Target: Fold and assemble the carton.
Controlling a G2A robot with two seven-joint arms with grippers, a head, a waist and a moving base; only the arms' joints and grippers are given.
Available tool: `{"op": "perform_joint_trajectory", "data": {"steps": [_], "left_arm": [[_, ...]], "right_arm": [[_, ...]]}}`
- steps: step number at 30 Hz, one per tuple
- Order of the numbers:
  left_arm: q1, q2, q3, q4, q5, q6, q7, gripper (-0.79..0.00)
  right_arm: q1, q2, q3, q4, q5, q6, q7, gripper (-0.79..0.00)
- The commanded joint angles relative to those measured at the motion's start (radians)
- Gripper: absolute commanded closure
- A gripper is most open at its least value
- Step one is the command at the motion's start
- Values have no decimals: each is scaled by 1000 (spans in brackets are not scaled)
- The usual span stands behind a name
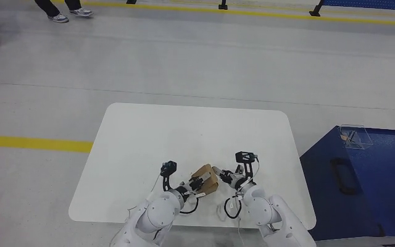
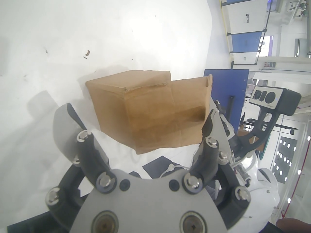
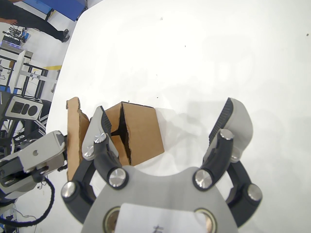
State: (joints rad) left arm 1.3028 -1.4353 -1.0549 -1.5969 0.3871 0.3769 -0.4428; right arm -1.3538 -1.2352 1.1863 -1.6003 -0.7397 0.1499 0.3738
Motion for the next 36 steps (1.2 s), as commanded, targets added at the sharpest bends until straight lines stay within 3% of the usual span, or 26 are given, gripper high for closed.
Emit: {"op": "perform_joint_trajectory", "data": {"steps": [1, 3, 6, 18, 36], "left_arm": [[1, 0, -7, 5, -18, -12, 14, -717], [2, -1, -12, 9, -38, -23, 18, -610], [7, -1, -26, 19, -68, -44, 33, -539], [16, 3, -27, 30, -89, -71, 33, -548], [17, 5, -6, 36, -86, -68, 43, -502]], "right_arm": [[4, -2, 10, 2, 17, 20, -15, -785], [7, -4, 21, 2, 36, 35, -24, -785], [6, -5, 34, -4, 57, 38, -26, -785], [-7, -10, -6, -19, -35, 59, -43, -785], [-30, -25, -63, -18, -154, 101, -96, -785]]}}
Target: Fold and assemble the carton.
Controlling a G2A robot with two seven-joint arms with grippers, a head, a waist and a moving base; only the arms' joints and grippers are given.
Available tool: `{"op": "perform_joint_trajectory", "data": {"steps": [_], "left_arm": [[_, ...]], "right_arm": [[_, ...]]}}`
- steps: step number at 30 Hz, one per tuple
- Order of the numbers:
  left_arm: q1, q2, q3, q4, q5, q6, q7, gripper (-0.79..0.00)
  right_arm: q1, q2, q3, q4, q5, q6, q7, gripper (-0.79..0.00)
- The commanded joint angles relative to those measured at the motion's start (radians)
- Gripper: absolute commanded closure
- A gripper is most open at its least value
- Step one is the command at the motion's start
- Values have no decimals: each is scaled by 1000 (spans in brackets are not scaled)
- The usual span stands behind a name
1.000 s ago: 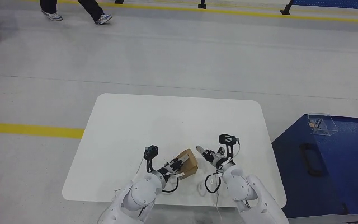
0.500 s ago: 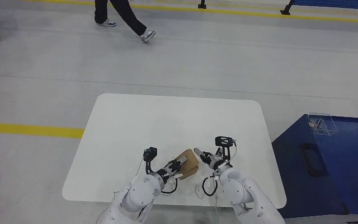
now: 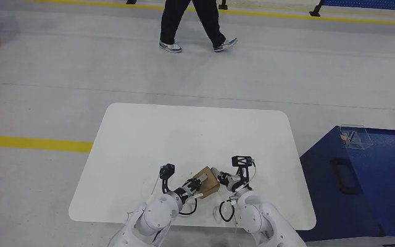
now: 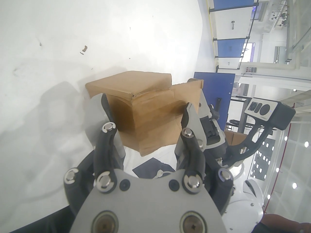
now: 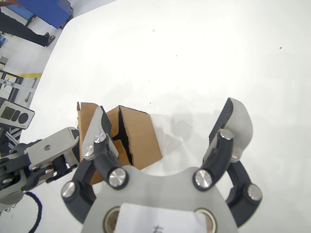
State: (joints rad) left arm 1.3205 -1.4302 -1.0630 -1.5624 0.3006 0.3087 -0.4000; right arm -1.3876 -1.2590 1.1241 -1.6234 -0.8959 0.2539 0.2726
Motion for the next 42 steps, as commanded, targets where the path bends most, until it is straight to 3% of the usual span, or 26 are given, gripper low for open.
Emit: {"op": "perform_joint_trajectory", "data": {"steps": [1, 19, 27, 33, 42], "left_arm": [[0, 0, 3, 2, 0, 0, 1, -502], [-20, -1, 31, 21, 23, 37, 8, -499], [-14, 0, 29, 7, 13, 22, 15, -545], [-19, 1, 35, 14, 16, 29, 7, -499], [-36, -2, 49, 38, 21, 52, 12, -523]], "right_arm": [[6, -2, 0, 11, 4, -3, 8, -785], [26, -14, 10, 56, 14, -9, 22, -785], [8, -15, 27, 31, 33, -42, 15, -785], [20, -18, 22, 54, 15, -34, 40, -785], [31, -23, 21, 73, 13, -35, 43, -785]]}}
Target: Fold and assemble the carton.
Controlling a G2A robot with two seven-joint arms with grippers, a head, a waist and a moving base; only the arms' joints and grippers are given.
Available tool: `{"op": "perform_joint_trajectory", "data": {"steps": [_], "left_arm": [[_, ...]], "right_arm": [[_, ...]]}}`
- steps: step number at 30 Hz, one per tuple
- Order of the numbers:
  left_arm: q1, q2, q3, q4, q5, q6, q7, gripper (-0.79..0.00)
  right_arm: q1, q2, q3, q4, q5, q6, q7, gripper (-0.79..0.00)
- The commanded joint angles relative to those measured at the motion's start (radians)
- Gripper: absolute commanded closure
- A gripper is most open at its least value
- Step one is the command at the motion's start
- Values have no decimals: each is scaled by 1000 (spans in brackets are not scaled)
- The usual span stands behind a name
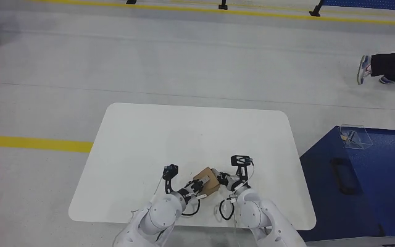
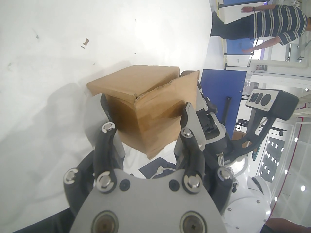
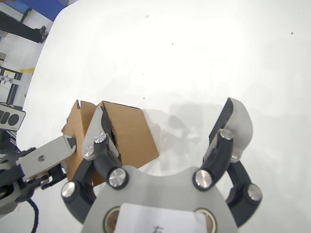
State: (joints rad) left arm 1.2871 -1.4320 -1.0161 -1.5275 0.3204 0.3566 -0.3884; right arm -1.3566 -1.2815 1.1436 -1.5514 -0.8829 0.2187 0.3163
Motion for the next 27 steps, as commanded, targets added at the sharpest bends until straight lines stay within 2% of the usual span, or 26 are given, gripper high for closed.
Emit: {"op": "perform_joint_trajectory", "data": {"steps": [1, 7, 15, 19, 20, 21, 22, 25, 27], "left_arm": [[-5, -1, 4, 6, 3, 6, 3, -523], [-9, -2, 13, 10, 8, 10, 11, -551], [-20, -4, 22, 26, 20, 30, 8, -542], [-23, -5, 25, 28, 18, 33, 9, -542], [-22, -5, 25, 25, 16, 32, 9, -554], [-20, -5, 21, 20, 12, 28, 13, -603], [-14, -4, 16, 11, 6, 23, 19, -773], [19, 1, -17, -43, -11, -11, 58, -785], [57, 7, -42, -84, 25, -48, 125, -785]], "right_arm": [[0, -1, 2, 1, 0, 0, 0, -785], [-7, -1, 17, -8, -3, -5, -3, -785], [-10, -4, 32, -14, 15, -7, -13, -785], [-30, -1, 47, -37, 45, -65, -14, -785], [-35, 0, 49, -39, 36, -74, -4, -785], [-36, 2, 48, -39, 21, -74, 4, -785], [-37, 2, 45, -38, 9, -69, 6, -785], [-27, -1, 28, -21, -25, -46, 16, -785], [-19, -4, 17, -7, -32, -32, 14, -785]]}}
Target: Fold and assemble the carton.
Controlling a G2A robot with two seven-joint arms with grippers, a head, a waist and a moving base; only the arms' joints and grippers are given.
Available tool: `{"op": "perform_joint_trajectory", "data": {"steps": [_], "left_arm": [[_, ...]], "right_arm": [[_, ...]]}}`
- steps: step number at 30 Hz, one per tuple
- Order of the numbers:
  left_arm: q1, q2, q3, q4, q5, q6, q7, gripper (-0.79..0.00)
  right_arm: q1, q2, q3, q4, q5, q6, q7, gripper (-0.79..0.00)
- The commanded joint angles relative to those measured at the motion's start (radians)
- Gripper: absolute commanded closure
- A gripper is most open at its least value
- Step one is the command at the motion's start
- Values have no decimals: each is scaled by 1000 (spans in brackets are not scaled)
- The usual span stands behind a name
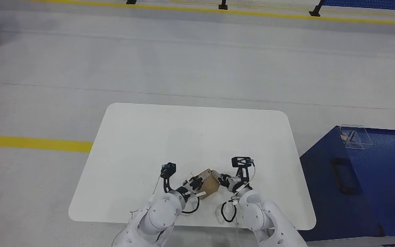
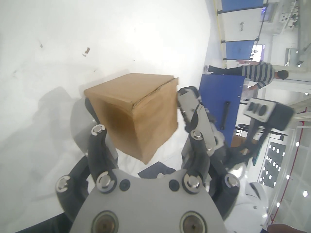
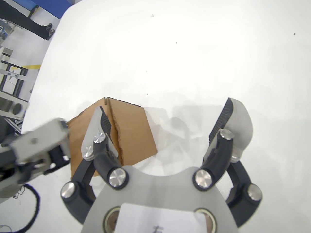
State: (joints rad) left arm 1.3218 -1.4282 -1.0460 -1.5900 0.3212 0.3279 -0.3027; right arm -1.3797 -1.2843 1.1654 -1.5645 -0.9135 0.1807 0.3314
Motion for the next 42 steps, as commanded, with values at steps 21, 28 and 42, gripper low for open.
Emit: {"op": "perform_joint_trajectory", "data": {"steps": [21, 28, 42], "left_arm": [[104, 52, -24, -117, 675, -321, 283, -785], [76, 86, 55, 14, 1251, -555, 522, -785], [-27, 91, 85, 163, 1399, -643, 411, -785]], "right_arm": [[-11, -4, 51, -41, 42, 32, -34, -785], [8, -8, 117, -25, 169, 82, -6, -785], [10, -8, 124, -24, 176, 84, -1, -785]]}}
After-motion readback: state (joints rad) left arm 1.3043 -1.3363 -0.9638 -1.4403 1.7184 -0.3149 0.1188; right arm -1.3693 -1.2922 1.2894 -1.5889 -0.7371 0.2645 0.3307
